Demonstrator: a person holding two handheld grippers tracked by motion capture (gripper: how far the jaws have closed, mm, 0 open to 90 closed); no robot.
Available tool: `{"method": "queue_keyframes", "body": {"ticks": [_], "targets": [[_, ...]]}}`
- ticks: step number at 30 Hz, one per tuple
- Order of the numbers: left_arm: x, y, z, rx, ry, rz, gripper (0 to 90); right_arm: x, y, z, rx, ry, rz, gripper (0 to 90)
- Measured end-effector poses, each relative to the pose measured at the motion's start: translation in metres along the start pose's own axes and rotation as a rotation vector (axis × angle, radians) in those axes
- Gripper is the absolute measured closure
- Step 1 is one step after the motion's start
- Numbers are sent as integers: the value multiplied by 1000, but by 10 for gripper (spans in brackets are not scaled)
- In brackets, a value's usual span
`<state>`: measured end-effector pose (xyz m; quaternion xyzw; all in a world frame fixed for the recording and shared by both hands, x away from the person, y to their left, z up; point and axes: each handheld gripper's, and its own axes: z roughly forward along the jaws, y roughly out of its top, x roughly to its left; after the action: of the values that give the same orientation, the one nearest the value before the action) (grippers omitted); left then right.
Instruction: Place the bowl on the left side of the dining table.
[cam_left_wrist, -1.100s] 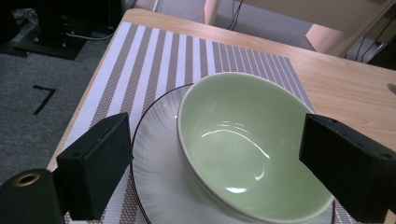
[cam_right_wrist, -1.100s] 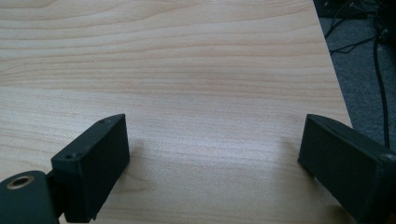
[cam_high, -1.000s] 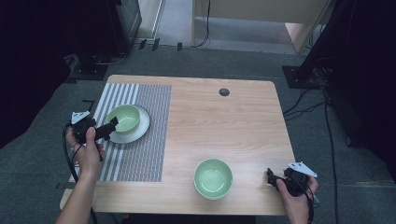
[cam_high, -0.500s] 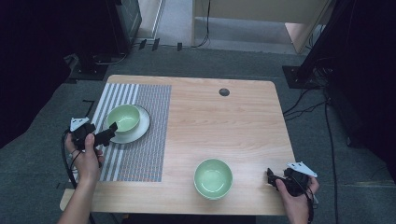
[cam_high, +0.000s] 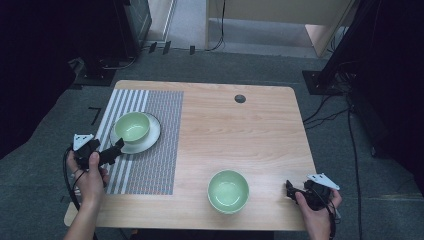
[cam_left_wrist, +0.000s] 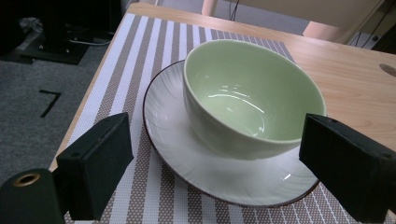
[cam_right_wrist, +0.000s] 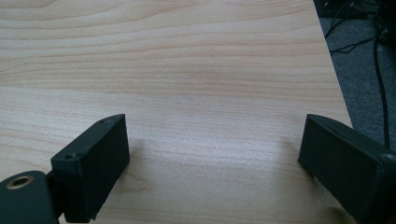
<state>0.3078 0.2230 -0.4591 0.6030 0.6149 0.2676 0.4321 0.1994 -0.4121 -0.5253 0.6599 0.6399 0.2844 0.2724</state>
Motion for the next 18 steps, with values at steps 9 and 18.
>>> {"method": "queue_keyframes", "body": {"ticks": [9, 18], "targets": [[0, -13, -12, 10, 14, 22, 92, 0, 0, 0, 0, 0, 0, 83], [9, -26, -22, 19, 34, 32, 92, 0, 0, 0, 1, 1, -1, 79]]}}
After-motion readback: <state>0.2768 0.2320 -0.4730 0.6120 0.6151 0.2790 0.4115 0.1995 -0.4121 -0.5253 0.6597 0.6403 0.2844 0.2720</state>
